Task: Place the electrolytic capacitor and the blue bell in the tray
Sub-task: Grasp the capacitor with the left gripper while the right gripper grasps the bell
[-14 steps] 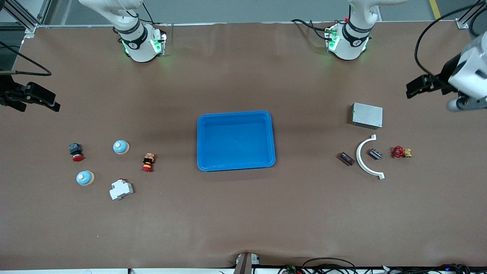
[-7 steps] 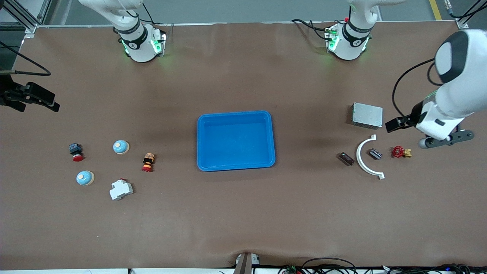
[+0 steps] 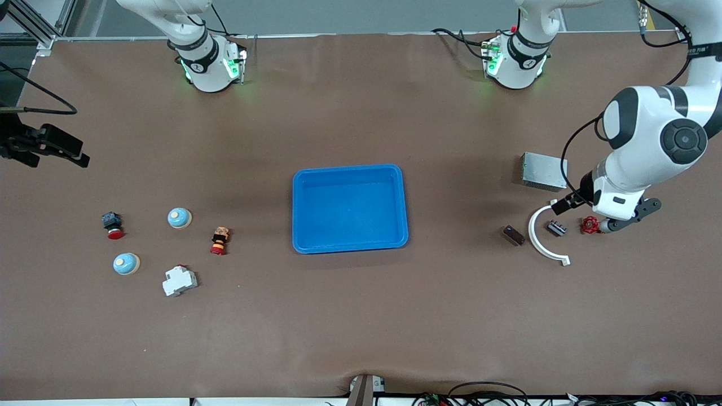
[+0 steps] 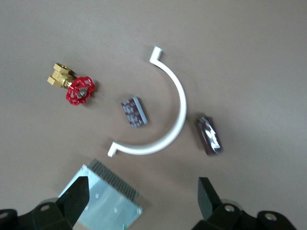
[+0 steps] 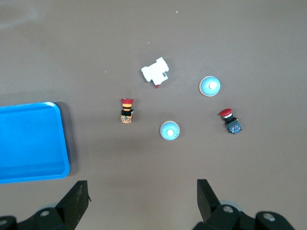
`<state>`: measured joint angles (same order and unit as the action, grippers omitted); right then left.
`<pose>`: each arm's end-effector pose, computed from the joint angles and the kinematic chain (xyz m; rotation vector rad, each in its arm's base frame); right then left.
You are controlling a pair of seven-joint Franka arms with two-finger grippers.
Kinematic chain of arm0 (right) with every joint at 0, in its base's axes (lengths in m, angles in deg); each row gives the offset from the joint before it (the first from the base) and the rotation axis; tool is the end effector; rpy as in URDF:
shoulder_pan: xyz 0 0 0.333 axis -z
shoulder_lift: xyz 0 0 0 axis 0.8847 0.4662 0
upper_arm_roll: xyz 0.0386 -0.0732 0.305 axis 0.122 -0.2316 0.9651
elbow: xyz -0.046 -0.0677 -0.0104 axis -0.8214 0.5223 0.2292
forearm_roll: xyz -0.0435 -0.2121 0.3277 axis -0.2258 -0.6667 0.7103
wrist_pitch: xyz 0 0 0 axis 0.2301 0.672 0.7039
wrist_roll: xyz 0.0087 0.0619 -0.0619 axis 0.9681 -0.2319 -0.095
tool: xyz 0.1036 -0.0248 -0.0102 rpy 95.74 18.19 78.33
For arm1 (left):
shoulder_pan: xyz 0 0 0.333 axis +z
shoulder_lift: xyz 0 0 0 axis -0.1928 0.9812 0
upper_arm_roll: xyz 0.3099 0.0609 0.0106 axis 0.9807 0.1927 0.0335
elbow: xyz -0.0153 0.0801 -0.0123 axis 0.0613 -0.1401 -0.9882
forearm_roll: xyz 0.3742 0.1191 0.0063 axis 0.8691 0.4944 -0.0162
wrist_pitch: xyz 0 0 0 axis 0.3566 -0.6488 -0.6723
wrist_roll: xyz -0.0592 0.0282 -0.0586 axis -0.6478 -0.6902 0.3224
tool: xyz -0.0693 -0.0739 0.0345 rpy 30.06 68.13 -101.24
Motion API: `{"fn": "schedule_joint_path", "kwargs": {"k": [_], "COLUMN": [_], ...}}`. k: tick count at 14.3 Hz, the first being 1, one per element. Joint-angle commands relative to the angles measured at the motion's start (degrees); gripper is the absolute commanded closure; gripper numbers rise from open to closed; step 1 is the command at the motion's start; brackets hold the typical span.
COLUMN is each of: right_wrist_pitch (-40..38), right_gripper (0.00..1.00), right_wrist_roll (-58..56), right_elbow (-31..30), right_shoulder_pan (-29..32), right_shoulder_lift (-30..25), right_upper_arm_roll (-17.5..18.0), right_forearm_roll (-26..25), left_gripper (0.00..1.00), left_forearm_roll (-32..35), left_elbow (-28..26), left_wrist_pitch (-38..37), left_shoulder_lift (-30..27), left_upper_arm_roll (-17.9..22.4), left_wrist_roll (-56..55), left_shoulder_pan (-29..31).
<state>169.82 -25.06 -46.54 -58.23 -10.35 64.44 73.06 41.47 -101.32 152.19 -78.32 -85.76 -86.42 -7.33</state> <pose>0.5766 -0.0045 0.6370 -3.1026 0.0605 -0.0090 0.5664 -0.0036 0.3379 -3.0206 -0.7461 0.0481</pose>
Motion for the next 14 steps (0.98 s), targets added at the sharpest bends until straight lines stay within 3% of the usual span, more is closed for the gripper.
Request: {"fn": "schedule_joint_path", "kwargs": {"k": [1, 2, 4, 7, 11, 14], "right_wrist_pitch": [2.44, 3.92, 12.07, 19.81, 39.05, 48.3], "right_gripper": [0.0, 0.0, 0.0, 0.0, 0.0, 0.0], "right_wrist_roll": [-0.69, -0.69, -0.69, -0.52, 0.18, 0.27], "right_elbow": [-3.21, -4.26, -11.97, -19.89, -34.21, -41.79], "right_shoulder_pan": [0.67, 1.71, 1.73, 1.63, 1.72, 1.9], "right_shoulder_lift": [1.31, 3.24, 3.0, 2.91, 3.43, 4.75], "right_upper_arm_roll": [0.18, 0.18, 0.27, 0.36, 0.36, 0.36], "right_forearm_roll": [-3.31, -3.33, -3.24, -3.24, -3.15, -3.15], "left_gripper": [0.0, 0.0, 0.0, 0.08, 0.25, 0.36], "left_forearm_roll": [1.23, 1.23, 1.23, 1.23, 1.23, 1.23], "left_elbow": [-2.8, -2.98, -2.72, -2.02, -2.02, -2.02], "left_wrist_pitch": [9.79, 12.88, 15.27, 18.79, 21.35, 22.05], "left_shoulder_lift": [5.25, 7.18, 9.91, 13.52, 15.64, 16.52], "left_upper_arm_roll": [-0.13, -0.13, -0.13, -0.05, 0.31, 0.31], "left_wrist_roll": [-2.1, -2.8, -6.65, -10.01, -10.01, -10.01], "left_shoulder_pan": [1.66, 2.1, 2.54, 2.46, 2.63, 2.63]}}
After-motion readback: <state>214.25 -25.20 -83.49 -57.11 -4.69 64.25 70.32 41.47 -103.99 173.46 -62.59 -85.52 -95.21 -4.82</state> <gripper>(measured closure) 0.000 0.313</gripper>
